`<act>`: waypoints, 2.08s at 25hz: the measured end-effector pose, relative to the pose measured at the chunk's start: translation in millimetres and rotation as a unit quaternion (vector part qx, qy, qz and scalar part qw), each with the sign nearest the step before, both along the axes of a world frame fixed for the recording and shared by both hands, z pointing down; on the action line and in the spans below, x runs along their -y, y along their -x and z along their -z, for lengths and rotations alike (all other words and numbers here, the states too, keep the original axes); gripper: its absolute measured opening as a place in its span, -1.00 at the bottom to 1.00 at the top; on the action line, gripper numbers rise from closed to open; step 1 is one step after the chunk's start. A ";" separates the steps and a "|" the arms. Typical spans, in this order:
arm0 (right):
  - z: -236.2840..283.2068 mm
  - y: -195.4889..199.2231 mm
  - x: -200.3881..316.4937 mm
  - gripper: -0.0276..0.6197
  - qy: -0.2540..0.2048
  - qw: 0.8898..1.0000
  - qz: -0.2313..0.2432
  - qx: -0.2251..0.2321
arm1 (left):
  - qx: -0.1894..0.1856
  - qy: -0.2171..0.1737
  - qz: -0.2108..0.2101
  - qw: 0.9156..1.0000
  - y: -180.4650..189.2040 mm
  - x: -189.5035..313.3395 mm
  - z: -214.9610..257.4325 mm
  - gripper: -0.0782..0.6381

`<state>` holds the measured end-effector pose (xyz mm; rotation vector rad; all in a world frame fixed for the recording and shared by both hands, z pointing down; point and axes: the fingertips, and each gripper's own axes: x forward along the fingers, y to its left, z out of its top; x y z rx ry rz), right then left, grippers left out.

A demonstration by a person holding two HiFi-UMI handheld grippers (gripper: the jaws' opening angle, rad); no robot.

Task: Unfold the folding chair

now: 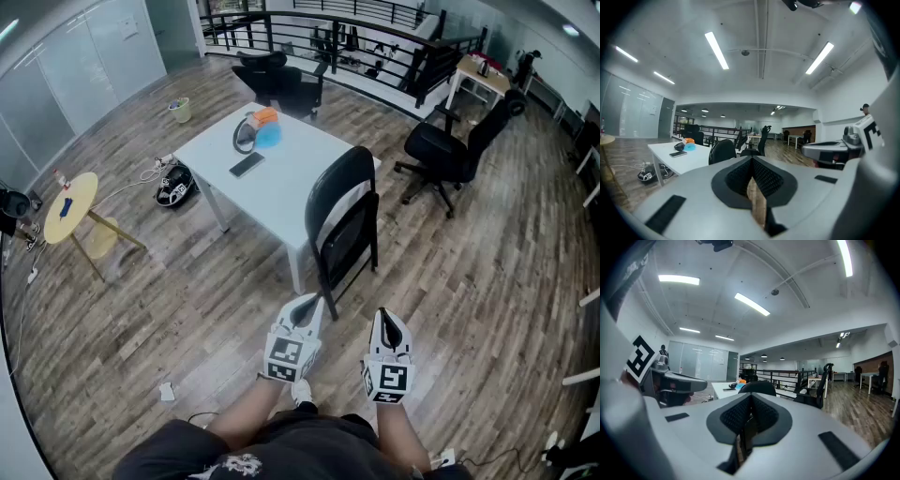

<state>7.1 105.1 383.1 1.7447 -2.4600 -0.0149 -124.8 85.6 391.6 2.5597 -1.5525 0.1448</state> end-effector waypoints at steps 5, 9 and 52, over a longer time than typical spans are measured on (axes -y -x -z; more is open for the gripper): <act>-8.0 -10.0 26.4 -0.87 0.013 0.999 -0.038 -0.022 | 0.039 -0.014 -0.017 0.999 14.2 26.4 -9.1 -0.77; -21.5 -5.5 58.8 -0.87 0.030 0.999 -0.035 -0.021 | 0.029 -0.005 -0.004 1.000 26.6 59.0 -14.5 -0.77; -328.4 79.5 429.3 0.17 0.433 0.896 -0.093 0.024 | 0.050 0.178 -0.065 0.981 43.0 373.7 -146.6 -0.07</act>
